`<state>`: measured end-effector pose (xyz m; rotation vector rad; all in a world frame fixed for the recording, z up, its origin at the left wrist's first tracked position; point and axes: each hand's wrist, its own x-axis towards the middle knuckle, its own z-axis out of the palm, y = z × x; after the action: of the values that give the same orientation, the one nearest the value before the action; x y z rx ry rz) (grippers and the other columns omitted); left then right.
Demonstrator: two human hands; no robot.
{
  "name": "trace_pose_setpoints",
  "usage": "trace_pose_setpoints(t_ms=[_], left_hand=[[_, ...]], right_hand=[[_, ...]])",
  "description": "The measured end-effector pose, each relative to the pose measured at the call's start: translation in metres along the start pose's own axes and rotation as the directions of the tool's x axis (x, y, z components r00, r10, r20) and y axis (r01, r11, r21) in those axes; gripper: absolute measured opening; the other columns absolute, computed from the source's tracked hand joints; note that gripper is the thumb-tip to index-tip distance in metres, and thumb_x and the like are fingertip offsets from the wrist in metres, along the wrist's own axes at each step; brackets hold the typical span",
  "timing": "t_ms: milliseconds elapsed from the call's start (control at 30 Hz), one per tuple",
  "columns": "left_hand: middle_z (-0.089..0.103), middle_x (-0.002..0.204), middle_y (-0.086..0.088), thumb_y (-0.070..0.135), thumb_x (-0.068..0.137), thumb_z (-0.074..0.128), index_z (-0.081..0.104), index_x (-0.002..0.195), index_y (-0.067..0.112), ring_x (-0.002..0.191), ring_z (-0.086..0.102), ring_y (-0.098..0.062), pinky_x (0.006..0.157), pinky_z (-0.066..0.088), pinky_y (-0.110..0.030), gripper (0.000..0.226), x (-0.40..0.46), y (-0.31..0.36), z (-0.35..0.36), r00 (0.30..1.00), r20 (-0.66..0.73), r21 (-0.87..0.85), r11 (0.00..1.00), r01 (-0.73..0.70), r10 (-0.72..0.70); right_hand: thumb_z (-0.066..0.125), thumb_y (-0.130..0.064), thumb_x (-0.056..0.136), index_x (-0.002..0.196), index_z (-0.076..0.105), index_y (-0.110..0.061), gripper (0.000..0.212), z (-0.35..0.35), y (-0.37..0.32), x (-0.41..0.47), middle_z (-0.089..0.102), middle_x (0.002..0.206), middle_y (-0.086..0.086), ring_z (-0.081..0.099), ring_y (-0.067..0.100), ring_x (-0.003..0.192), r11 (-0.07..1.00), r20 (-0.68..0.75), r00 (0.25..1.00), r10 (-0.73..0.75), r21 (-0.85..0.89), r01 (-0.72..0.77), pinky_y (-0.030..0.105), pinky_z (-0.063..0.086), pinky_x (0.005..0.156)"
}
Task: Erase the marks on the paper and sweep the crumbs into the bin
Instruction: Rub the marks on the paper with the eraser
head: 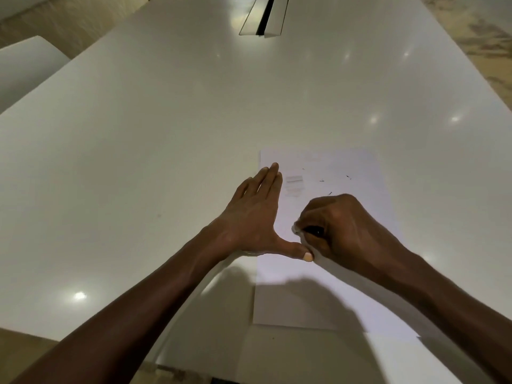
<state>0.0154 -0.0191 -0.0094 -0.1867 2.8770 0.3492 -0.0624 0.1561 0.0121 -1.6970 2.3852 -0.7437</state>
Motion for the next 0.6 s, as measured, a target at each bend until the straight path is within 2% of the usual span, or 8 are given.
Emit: trace_pose_setpoints(t_ms=[133, 233, 467, 600], left_hand=[[-0.031, 0.160, -0.001, 0.100, 0.050, 0.049, -0.018, 0.154, 0.010, 0.148, -0.027, -0.015, 0.124, -0.005, -0.042, 0.154, -0.001, 0.000, 0.000, 1.000, 0.004, -0.006, 1.000, 0.008, -0.008], [-0.032, 0.160, -0.002, 0.100, 0.051, 0.049, -0.020, 0.154, 0.010, 0.148, -0.027, -0.016, 0.124, -0.004, -0.043, 0.154, -0.001, 0.001, 0.000, 1.000, 0.017, -0.006, 1.000, 0.015, -0.015], [-0.033, 0.160, -0.002, 0.101, 0.049, 0.048, -0.020, 0.154, 0.010, 0.148, -0.027, -0.017, 0.124, -0.004, -0.044, 0.155, 0.001, -0.001, 0.000, 1.000, 0.023, 0.010, 1.000, 0.014, -0.014], [-0.032, 0.160, -0.002, 0.100, 0.051, 0.049, -0.019, 0.154, 0.009, 0.148, -0.027, -0.017, 0.123, -0.006, -0.042, 0.154, 0.000, -0.001, 0.000, 1.000, 0.014, 0.014, 1.000, 0.004, -0.005]], right_hand=[[0.061, -0.008, 0.075, 0.070, 0.075, -0.009, 0.015, -0.004, 0.026, 0.028, 0.070, 0.066, 0.006, 0.065, 0.020, 0.060, 0.998, -0.093, 0.995, 0.026, -0.062, -0.031, 0.034, 0.053, 0.059], [0.065, -0.007, 0.077, 0.075, 0.078, -0.010, 0.014, -0.005, 0.037, 0.042, 0.074, 0.070, 0.006, 0.068, 0.020, 0.062, 0.997, -0.119, 0.993, 0.028, -0.073, -0.037, 0.035, 0.056, 0.062], [0.064, -0.008, 0.079, 0.077, 0.078, -0.012, 0.015, -0.009, 0.011, -0.009, 0.074, 0.073, 0.000, 0.067, 0.012, 0.066, 0.999, -0.035, 0.999, 0.015, -0.031, -0.016, 0.030, 0.054, 0.062], [0.065, -0.009, 0.080, 0.071, 0.074, -0.011, 0.013, -0.003, 0.009, -0.009, 0.069, 0.068, 0.004, 0.063, 0.014, 0.063, 0.996, -0.004, 1.000, 0.015, -0.085, -0.015, 0.033, 0.050, 0.058]])
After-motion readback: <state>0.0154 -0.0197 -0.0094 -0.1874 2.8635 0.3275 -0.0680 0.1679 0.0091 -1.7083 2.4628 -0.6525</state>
